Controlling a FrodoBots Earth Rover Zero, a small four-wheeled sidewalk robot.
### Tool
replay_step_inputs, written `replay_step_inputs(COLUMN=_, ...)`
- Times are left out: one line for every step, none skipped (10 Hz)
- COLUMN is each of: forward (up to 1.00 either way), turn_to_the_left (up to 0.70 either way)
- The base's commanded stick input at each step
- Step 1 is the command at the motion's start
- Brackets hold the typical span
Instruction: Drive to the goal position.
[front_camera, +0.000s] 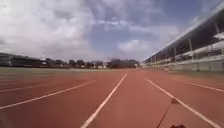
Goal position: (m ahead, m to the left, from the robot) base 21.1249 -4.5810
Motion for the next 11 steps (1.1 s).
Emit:
replay_step_inputs(forward=0.70, turn_to_the_left=0.00)
replay_step_inputs(forward=0.70, turn_to_the_left=0.00)
replay_step_inputs(forward=0.70, turn_to_the_left=0.00)
replay_step_inputs(forward=0.70, turn_to_the_left=0.00)
replay_step_inputs(forward=0.70, turn_to_the_left=0.00)
replay_step_inputs(forward=0.70, turn_to_the_left=0.00)
replay_step_inputs(forward=0.70, turn_to_the_left=0.00)
replay_step_inputs(forward=0.70, turn_to_the_left=0.00)
replay_step_inputs(forward=0.70, turn_to_the_left=0.00)
replay_step_inputs(forward=0.70, turn_to_the_left=0.00)
replay_step_inputs(forward=0.70, turn_to_the_left=0.00)
